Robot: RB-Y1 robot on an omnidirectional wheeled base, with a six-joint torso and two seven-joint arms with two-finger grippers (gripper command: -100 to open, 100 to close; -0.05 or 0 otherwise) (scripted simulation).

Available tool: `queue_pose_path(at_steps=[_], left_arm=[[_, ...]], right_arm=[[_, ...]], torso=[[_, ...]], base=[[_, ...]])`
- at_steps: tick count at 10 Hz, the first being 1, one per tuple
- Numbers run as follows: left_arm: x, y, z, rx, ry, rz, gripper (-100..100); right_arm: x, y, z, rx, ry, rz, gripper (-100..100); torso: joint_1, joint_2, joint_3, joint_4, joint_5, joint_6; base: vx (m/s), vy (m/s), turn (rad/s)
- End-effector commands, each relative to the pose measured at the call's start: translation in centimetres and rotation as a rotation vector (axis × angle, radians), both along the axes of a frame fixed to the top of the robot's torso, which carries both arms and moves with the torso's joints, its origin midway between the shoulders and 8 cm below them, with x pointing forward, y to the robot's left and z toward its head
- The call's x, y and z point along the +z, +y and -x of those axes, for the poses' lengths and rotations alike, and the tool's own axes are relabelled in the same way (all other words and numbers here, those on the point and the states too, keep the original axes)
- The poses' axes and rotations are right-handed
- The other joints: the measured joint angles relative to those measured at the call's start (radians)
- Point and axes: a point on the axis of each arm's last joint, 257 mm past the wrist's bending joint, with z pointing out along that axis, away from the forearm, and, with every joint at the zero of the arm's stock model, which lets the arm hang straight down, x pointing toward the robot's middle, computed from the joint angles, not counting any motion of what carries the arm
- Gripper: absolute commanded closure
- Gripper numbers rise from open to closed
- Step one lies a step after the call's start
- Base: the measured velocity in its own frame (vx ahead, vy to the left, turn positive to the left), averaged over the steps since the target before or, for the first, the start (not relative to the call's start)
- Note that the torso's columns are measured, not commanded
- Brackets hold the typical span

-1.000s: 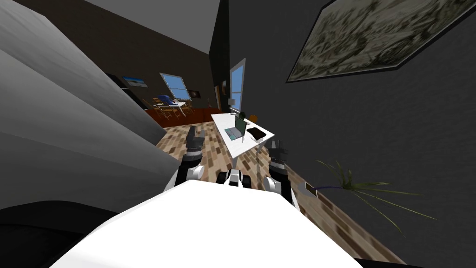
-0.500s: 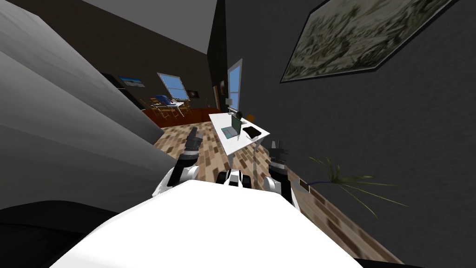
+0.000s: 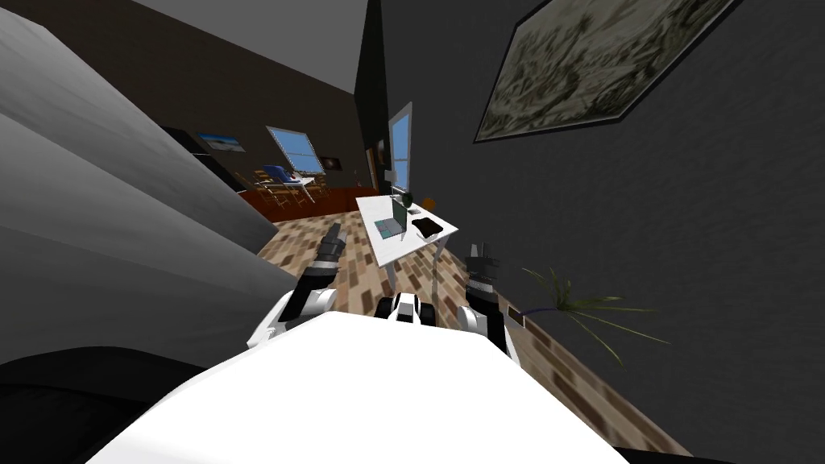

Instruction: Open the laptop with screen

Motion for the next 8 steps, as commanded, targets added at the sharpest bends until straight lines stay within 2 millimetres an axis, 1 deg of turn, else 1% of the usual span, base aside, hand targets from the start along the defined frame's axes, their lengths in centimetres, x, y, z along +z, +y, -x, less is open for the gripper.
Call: queue_pose_path(at_steps=[1, 2, 4, 5, 8], left_arm=[[-2.0, 2.9, -0.3, 0.067, 0.087, -0.02, -100], [-2.2, 3.0, -0.4, 0.069, 0.094, -0.018, -100], [-3.7, 5.5, -0.4, 0.127, 0.163, -0.027, -100], [-4.5, 6.8, -0.4, 0.157, 0.196, -0.03, -100], [-6.2, 10.6, -0.1, 0.244, 0.282, -0.034, -100]], right_arm=[[0.0, 0.0, 0.0, 0.0, 0.0, 0.0, 0], [0.0, 0.0, 0.0, 0.0, 0.0, 0.0, 0], [0.0, 0.0, 0.0, 0.0, 0.0, 0.0, 0], [0.0, 0.0, 0.0, 0.0, 0.0, 0.0, 0], [0.0, 0.0, 0.0, 0.0, 0.0, 0.0, 0]], torso=[[-0.002, 0.001, 0.001, 0.0, -0.001, 0.0], [-0.005, 0.0, 0.0, 0.0, -0.002, 0.0], [-0.001, -0.001, -0.001, 0.0, 0.0, 0.0], [-0.005, 0.0, 0.0, 0.0, -0.001, 0.0], [-0.004, -0.001, -0.001, 0.0, -0.001, 0.0]], base=[[-0.006, -0.214, -0.044], [0.013, -0.161, -0.002], [0.005, -0.183, -0.037], [0.055, -0.231, -0.034], [0.064, -0.248, -0.033]])
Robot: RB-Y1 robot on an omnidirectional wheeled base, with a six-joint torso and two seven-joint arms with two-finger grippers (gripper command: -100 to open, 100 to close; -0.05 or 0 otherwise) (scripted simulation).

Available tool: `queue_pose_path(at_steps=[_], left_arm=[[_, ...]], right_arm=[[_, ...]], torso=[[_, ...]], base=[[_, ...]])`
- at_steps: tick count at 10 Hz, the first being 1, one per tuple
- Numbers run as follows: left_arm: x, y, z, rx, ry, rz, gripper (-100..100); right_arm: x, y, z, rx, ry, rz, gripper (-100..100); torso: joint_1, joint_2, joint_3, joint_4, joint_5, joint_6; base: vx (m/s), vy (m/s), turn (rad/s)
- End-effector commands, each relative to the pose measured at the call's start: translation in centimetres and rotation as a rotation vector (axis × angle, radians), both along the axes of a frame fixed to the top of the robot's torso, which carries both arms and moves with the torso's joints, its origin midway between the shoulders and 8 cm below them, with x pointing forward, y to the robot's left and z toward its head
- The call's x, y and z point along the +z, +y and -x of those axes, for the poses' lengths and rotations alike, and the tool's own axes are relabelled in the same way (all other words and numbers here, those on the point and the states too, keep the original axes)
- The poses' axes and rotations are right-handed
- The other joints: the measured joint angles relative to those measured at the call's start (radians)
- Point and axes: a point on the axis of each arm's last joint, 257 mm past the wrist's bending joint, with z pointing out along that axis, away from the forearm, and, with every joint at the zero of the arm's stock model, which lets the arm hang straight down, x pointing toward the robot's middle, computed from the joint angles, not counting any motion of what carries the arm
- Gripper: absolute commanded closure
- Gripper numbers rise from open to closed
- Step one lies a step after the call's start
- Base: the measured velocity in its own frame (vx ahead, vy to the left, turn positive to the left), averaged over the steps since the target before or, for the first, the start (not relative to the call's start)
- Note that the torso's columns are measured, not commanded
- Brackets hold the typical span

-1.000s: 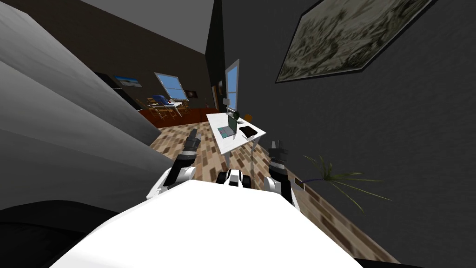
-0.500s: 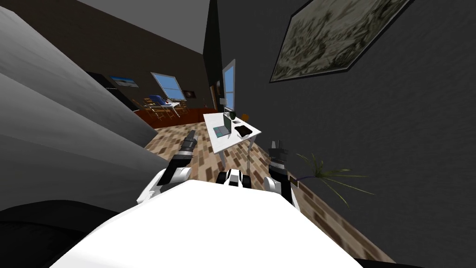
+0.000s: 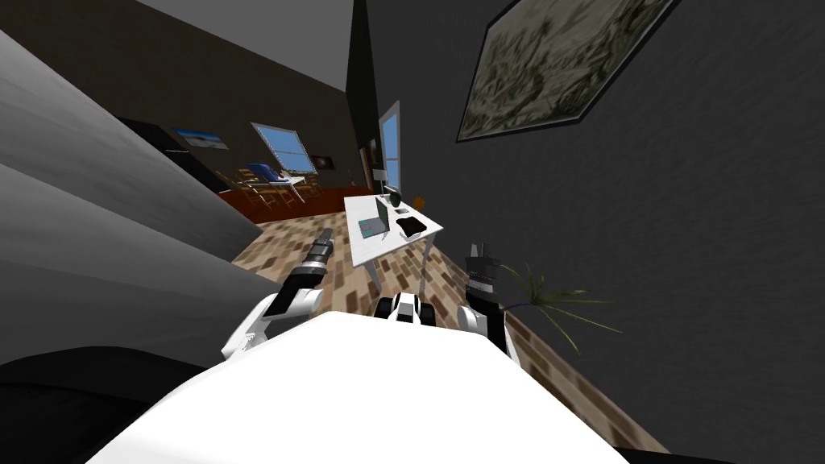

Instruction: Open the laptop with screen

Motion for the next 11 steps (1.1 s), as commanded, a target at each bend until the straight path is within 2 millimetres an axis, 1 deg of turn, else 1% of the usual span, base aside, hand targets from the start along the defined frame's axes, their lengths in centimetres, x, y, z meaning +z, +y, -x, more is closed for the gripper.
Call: queue_pose_path(at_steps=[1, 2, 4, 5, 6, 8, 9, 11], left_arm=[[-1.7, 3.5, 0.3, 0.08, 0.079, -0.002, -100], [-1.8, 3.6, 0.3, 0.081, 0.082, -0.001, -100], [-2.6, 6.0, 0.4, 0.137, 0.128, -0.002, -100], [-2.9, 7.1, 0.5, 0.163, 0.148, -0.002, -100], [-3.0, 7.2, 0.5, 0.164, 0.151, -0.001, -100], [-3.3, 9.4, 0.5, 0.214, 0.183, -0.003, -100], [-3.4, 9.4, 0.6, 0.216, 0.188, -0.001, -100], [-3.6, 11.5, 0.6, 0.264, 0.218, 0.0, -100]], right_arm=[[0.0, 0.0, 0.0, 0.0, 0.0, 0.0, 0], [0.0, 0.0, 0.0, 0.0, 0.0, 0.0, 0], [0.0, 0.0, 0.0, 0.0, 0.0, 0.0, 0], [0.0, 0.0, 0.0, 0.0, 0.0, 0.0, 0], [0.0, 0.0, 0.0, 0.0, 0.0, 0.0, 0], [0.0, 0.0, 0.0, 0.0, 0.0, 0.0, 0], [0.0, 0.0, 0.0, 0.0, 0.0, 0.0, 0], [0.0, 0.0, 0.0, 0.0, 0.0, 0.0, 0]], torso=[[0.002, 0.0, 0.0, 0.0, 0.0, 0.0], [0.004, -0.001, -0.001, 0.0, 0.001, 0.0], [0.007, 0.003, 0.002, 0.001, 0.002, 0.0], [0.001, 0.001, 0.0, 0.0, 0.0, 0.0], [-0.002, -0.002, -0.001, -0.001, -0.001, 0.0], [0.004, 0.003, 0.002, 0.001, 0.001, 0.0], [0.001, 0.002, 0.001, 0.0, 0.0, 0.0], [0.003, 0.0, 0.0, 0.0, 0.001, 0.0]], base=[[0.118, -0.221, -0.03], [0.089, -0.145, -0.007], [0.096, -0.13, -0.028], [0.17, -0.195, -0.027], [0.111, -0.14, -0.001], [0.113, -0.134, -0.026], [0.125, -0.103, -0.001], [0.155, -0.097, -0.019]])
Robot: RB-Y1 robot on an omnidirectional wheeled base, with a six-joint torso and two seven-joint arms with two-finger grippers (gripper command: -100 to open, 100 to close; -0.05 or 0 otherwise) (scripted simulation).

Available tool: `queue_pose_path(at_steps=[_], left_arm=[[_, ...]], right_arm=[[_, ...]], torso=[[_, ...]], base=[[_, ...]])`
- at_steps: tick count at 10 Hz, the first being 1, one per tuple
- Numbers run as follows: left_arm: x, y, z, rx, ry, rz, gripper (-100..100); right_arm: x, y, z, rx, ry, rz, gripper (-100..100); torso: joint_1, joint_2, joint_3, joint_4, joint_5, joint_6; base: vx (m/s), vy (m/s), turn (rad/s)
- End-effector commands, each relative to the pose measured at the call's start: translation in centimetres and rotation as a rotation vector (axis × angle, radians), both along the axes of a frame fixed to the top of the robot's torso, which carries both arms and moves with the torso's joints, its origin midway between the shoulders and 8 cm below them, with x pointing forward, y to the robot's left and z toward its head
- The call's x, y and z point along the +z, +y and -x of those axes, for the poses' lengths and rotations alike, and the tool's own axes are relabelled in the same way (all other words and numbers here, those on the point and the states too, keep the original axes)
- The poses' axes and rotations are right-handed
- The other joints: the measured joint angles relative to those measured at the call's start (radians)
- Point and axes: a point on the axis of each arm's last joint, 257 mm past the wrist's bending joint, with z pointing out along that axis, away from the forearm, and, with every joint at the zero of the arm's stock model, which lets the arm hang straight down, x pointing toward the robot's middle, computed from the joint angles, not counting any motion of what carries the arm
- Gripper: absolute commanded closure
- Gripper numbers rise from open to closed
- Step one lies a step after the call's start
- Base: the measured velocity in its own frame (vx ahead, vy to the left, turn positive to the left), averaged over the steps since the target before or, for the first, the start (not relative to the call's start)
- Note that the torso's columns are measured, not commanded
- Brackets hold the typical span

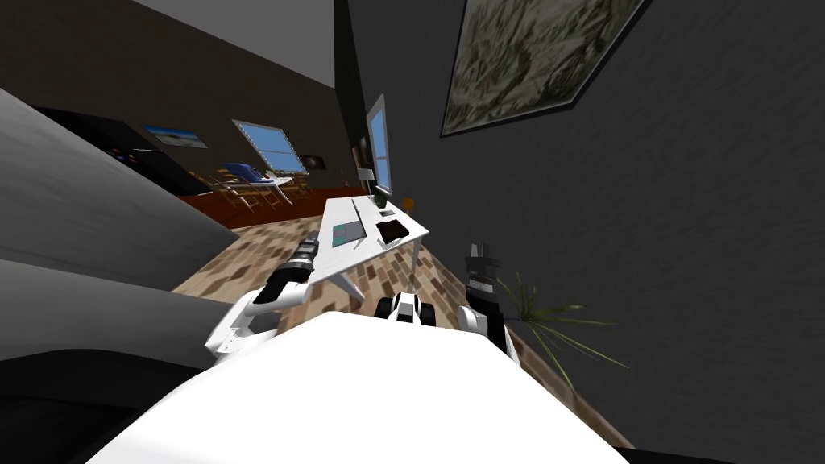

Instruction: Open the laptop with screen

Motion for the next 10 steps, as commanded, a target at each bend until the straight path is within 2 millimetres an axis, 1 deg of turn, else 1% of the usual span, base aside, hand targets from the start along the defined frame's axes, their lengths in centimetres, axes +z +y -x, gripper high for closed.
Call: queue_pose_path(at_steps=[1, 4, 7, 10], left_arm=[[-0.2, 2.6, 0.0, 0.061, 0.037, 0.001, -100], [0.0, 5.4, 0.0, 0.128, 0.066, 0.006, -100], [0.3, 7.7, 0.1, 0.188, 0.084, 0.017, -100], [0.8, 9.5, 0.1, 0.234, 0.097, 0.024, -100]], right_arm=[[0.0, 0.0, 0.0, 0.0, 0.0, 0.0, 0], [0.0, 0.0, 0.0, 0.0, 0.0, 0.0, 0], [0.0, 0.0, 0.0, 0.0, 0.0, 0.0, 0], [0.0, 0.0, 0.0, 0.0, 0.0, 0.0, 0]], torso=[[-0.002, -0.001, -0.001, 0.0, -0.001, 0.0], [-0.006, -0.001, -0.001, 0.0, -0.002, 0.0], [0.002, 0.002, 0.001, 0.001, 0.001, 0.0], [-0.003, 0.004, 0.002, 0.001, -0.001, 0.0]], base=[[0.208, -0.115, -0.025], [0.244, -0.173, -0.02], [0.234, -0.094, -0.02], [0.163, -0.074, -0.018]])
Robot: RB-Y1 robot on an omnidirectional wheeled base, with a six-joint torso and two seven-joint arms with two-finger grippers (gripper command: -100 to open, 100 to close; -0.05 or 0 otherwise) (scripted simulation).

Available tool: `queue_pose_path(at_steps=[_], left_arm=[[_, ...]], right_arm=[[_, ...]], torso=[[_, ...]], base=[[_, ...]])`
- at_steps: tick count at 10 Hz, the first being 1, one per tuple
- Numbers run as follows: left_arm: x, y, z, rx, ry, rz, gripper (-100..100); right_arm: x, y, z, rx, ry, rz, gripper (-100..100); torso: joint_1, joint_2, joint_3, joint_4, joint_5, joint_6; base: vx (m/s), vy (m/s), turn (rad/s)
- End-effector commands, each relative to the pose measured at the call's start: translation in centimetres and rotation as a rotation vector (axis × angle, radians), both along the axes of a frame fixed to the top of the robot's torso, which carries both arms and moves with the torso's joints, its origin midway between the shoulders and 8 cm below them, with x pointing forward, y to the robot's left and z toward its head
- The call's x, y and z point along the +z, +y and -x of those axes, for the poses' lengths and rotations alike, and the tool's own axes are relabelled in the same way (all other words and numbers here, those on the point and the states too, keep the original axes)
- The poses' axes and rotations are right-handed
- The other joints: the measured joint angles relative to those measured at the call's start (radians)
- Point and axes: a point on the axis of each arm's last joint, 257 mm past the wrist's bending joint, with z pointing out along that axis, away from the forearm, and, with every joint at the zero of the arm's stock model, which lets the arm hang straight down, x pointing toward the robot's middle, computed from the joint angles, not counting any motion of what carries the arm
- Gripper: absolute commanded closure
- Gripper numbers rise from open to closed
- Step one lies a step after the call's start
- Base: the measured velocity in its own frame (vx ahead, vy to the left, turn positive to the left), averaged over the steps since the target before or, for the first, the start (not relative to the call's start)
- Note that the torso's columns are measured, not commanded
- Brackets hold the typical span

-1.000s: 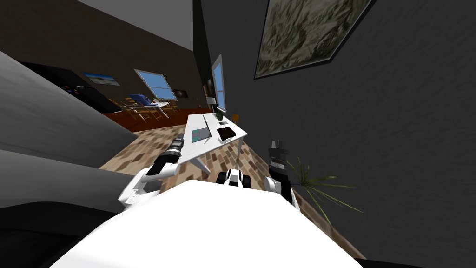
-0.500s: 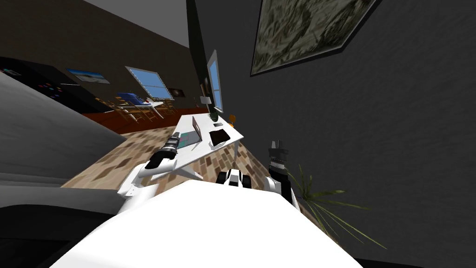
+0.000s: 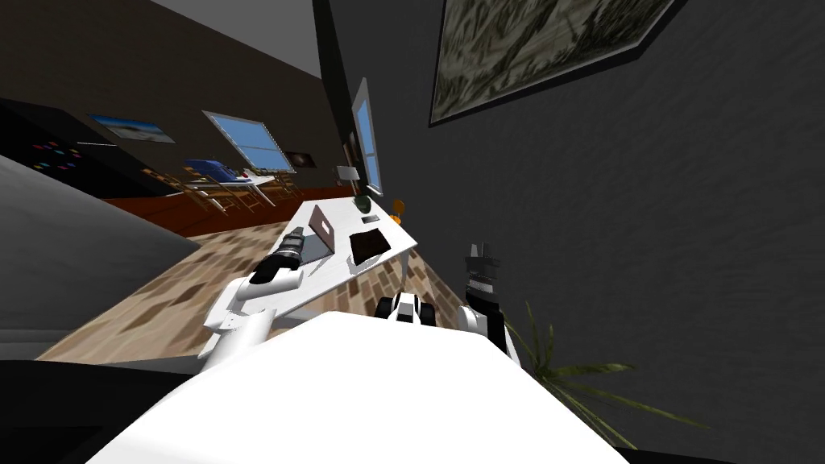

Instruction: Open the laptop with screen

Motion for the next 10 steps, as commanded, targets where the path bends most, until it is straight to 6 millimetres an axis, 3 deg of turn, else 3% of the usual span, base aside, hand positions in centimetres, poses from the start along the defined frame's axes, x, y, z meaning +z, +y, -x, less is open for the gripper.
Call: queue_pose_path(at_steps=[1, 4, 5, 10], left_arm=[[0.4, 1.3, 0.0, 0.037, 0.011, 0.005, -100], [0.6, 1.7, 0.0, 0.045, 0.013, 0.005, -100], [0.6, 1.7, 0.0, 0.044, 0.013, 0.005, 100], [-0.3, 0.2, -1.7, 0.013, -0.165, 0.209, 100]], right_arm=[[0.0, 0.0, 0.0, 0.0, 0.0, 0.0, 0], [0.0, 0.0, 0.0, 0.0, 0.0, 0.0, 0], [0.0, 0.0, 0.0, 0.0, 0.0, 0.0, 0], [0.0, 0.0, 0.0, 0.0, 0.0, 0.0, 0]], torso=[[-0.002, 0.0, 0.0, 0.0, -0.001, 0.0], [0.004, 0.0, 0.0, 0.0, 0.001, 0.0], [0.004, 0.002, 0.001, 0.0, 0.001, 0.0], [0.014, -0.001, 0.0, -0.002, 0.009, -0.006]], base=[[0.133, -0.098, -0.014], [0.068, -0.032, -0.007], [0.008, -0.001, -0.009], [-0.061, 0.081, 0.043]])
